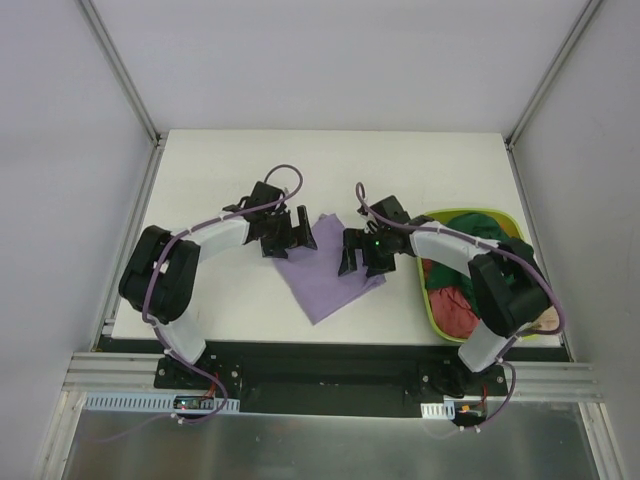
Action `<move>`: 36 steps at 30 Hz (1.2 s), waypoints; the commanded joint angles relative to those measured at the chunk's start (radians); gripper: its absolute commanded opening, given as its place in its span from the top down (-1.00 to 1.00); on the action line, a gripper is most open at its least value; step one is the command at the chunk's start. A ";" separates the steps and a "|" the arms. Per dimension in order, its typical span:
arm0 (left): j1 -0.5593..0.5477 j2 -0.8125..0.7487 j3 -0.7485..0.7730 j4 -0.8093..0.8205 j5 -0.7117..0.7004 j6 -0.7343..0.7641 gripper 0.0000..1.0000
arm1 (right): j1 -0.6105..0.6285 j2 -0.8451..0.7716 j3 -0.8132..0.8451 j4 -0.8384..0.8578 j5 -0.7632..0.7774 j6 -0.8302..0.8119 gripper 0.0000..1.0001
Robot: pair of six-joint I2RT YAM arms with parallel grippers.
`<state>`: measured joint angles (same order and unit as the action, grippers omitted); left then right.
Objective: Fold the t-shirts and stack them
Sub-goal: Fold the long partially folded tshirt into a neat square, then put the neatly folded tshirt into the corner of the board with the right arm
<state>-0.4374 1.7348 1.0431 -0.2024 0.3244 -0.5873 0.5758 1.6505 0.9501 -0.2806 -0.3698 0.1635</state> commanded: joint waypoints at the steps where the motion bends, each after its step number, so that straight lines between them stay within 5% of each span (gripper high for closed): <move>1: -0.015 -0.044 -0.142 0.021 0.059 -0.068 -0.98 | -0.053 0.129 0.125 -0.086 0.048 -0.088 -0.92; 13: -0.239 -0.382 -0.354 0.052 0.025 -0.264 -0.98 | -0.096 0.364 0.684 -0.411 0.121 -0.335 -0.92; 21: -0.227 -0.456 -0.197 -0.117 -0.376 -0.180 -0.98 | -0.113 -0.001 0.384 -0.220 0.197 -0.245 -0.92; 26: -0.147 -0.286 -0.072 -0.123 -0.341 -0.128 -0.90 | -0.114 -0.150 0.156 -0.085 0.079 -0.165 -0.92; 36: -0.061 -0.003 0.044 -0.121 -0.263 -0.105 0.09 | -0.110 -0.094 0.032 -0.058 0.054 -0.082 -0.97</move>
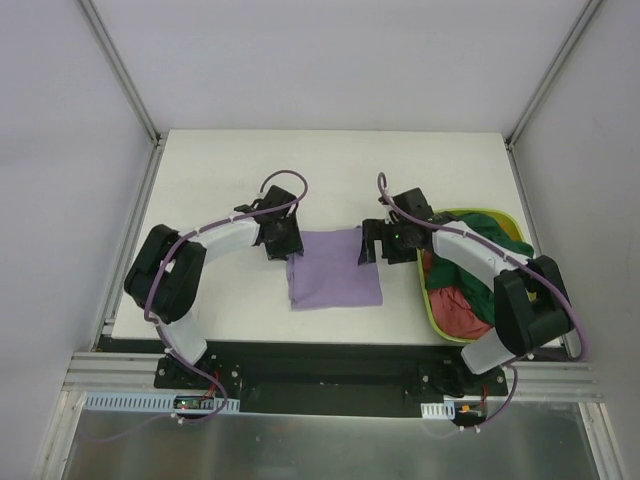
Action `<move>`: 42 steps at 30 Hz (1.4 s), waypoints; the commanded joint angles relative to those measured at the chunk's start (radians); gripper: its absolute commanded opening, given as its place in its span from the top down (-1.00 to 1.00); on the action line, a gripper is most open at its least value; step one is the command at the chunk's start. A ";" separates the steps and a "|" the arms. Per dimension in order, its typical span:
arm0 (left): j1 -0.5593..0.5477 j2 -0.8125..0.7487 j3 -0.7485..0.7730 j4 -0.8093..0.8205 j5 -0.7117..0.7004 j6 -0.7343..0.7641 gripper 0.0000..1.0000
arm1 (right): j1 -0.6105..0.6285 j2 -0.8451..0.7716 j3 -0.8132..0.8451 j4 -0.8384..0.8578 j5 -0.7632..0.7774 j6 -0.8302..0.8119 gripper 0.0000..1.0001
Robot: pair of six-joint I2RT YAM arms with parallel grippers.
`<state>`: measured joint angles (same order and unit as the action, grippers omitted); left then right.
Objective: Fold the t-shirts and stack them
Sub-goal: Put the neatly folded tshirt into the corner of the board with the right arm
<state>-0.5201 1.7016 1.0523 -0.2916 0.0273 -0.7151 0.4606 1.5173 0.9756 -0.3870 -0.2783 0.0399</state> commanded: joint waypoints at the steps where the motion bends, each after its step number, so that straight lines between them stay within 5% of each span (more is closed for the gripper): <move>1: 0.022 0.039 0.035 -0.032 0.033 0.026 0.13 | 0.006 0.059 0.008 0.051 -0.042 0.046 -0.98; 4: 0.026 0.070 0.031 -0.030 0.028 0.029 0.37 | 0.010 0.113 0.009 0.063 -0.050 0.060 -0.89; 6: 0.038 0.085 0.025 -0.029 0.036 0.028 0.96 | 0.015 0.148 0.011 0.074 -0.056 0.072 -0.85; 16: 0.060 0.090 -0.040 0.022 0.043 0.031 1.00 | 0.052 0.271 0.044 0.079 -0.053 0.100 -0.46; 18: 0.069 0.089 -0.044 0.029 0.065 0.040 1.00 | 0.056 0.285 0.052 0.066 -0.021 0.100 -0.26; 21: 0.071 0.067 -0.026 0.040 0.115 0.074 1.00 | 0.073 0.313 0.095 0.001 0.077 0.077 0.33; 27: 0.071 -0.074 -0.014 0.048 0.191 0.138 -0.14 | 0.105 0.388 0.245 -0.148 0.238 0.005 0.87; 29: 0.071 -0.132 -0.023 0.046 0.183 0.146 -0.98 | 0.105 0.418 0.319 -0.199 0.307 -0.032 0.98; 34: 0.071 -0.256 -0.063 0.036 0.146 0.149 -0.98 | 0.061 0.538 0.608 -0.375 0.525 -0.153 0.99; 42: 0.086 -0.323 -0.121 0.006 0.030 0.129 -0.98 | -0.131 0.768 1.121 -0.525 0.587 -0.271 0.99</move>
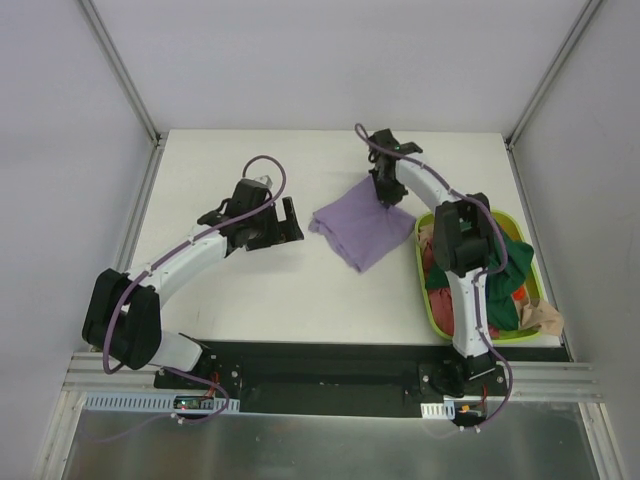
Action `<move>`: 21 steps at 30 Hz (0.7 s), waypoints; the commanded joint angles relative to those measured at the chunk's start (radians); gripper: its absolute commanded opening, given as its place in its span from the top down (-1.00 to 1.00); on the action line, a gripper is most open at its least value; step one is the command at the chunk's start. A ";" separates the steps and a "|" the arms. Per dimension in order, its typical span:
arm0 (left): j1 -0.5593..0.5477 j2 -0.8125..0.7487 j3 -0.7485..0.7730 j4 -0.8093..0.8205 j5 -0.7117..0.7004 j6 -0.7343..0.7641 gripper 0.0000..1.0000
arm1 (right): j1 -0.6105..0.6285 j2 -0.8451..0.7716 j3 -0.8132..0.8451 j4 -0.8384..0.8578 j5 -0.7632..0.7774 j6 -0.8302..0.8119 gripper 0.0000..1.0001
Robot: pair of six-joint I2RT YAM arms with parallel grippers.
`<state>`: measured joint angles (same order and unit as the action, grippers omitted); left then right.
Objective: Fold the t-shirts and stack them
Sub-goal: Put the neatly folded tshirt into the corner of the board with the right arm
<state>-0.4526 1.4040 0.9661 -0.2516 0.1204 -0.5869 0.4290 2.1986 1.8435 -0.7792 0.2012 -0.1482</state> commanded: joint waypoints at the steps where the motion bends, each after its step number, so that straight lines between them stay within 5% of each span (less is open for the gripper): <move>1: 0.022 -0.025 -0.040 -0.035 -0.065 0.001 -0.98 | -0.123 0.116 0.323 -0.155 0.089 -0.093 0.99; 7: 0.031 0.007 -0.032 -0.044 -0.080 0.007 -0.98 | -0.263 0.246 0.549 -0.147 -0.006 -0.165 0.99; 21: 0.032 0.027 0.008 -0.104 -0.159 0.015 -0.98 | -0.490 0.240 0.474 0.069 0.067 -0.347 0.90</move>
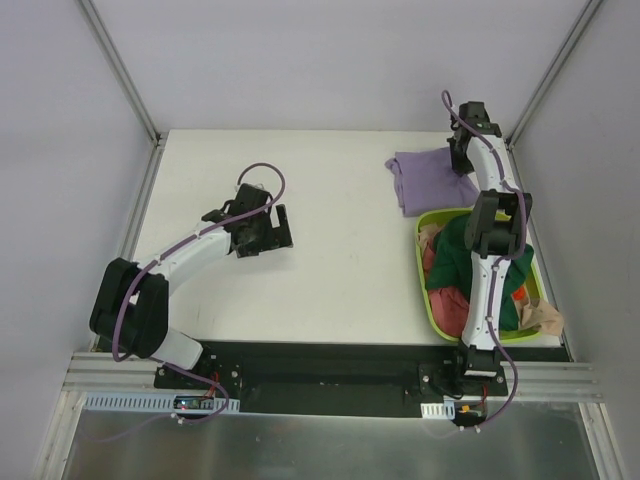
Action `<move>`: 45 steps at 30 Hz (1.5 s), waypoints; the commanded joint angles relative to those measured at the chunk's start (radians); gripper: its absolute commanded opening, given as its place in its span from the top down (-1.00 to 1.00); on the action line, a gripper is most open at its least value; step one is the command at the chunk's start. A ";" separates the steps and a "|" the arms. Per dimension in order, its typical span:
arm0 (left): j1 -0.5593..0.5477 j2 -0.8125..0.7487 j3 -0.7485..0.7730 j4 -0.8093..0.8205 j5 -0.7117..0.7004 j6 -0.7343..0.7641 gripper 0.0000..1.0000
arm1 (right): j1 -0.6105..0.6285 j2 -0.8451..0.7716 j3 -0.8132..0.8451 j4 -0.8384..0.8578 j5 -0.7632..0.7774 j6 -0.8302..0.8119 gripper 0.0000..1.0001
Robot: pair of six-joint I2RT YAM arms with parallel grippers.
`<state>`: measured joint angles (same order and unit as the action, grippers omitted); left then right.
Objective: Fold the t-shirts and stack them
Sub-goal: Put the neatly folded tshirt into the corner of the board with the right arm
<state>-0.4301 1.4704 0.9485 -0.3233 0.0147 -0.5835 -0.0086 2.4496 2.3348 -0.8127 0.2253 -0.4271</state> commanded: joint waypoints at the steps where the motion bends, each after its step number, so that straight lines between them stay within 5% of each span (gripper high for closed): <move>1: 0.010 -0.042 0.021 -0.036 -0.056 0.005 -0.98 | -0.062 -0.006 -0.017 0.118 0.037 -0.071 0.90; 7: 0.010 -0.062 -0.004 -0.040 -0.087 -0.022 -0.98 | -0.093 0.026 -0.005 0.164 0.071 -0.078 0.82; 9: 0.010 -0.070 -0.005 -0.045 -0.096 -0.024 -0.98 | -0.096 0.025 -0.002 0.173 0.065 -0.082 0.66; 14: 0.010 -0.091 -0.002 -0.051 -0.101 -0.018 -0.98 | -0.093 -0.018 0.023 0.182 0.129 -0.024 -0.96; 19: 0.010 -0.162 -0.045 -0.056 -0.082 -0.033 -0.98 | -0.068 -0.203 -0.003 0.145 0.172 0.048 -0.93; 23: 0.010 -0.310 -0.111 -0.080 -0.102 -0.048 -0.98 | -0.010 -0.498 -0.130 0.103 0.111 0.086 -0.93; 27: 0.010 -0.491 -0.175 -0.112 -0.108 -0.099 -0.98 | -0.010 -0.803 -0.450 0.131 -0.214 0.207 -0.92; 33: 0.010 -0.712 -0.238 -0.197 -0.116 -0.182 -0.98 | 0.004 -1.277 -1.019 0.433 -0.604 0.473 -0.92; 39: 0.008 -0.772 -0.258 -0.316 -0.192 -0.203 -0.98 | 0.324 -1.593 -1.457 0.484 -0.468 0.513 -0.92; 45: 0.011 -0.800 -0.339 -0.339 -0.277 -0.260 -0.98 | 0.484 -1.830 -1.831 0.682 -0.471 0.628 -0.92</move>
<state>-0.4301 0.6956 0.6525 -0.6109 -0.1822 -0.7826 0.4110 0.7387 0.6018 -0.2985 -0.2516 0.0971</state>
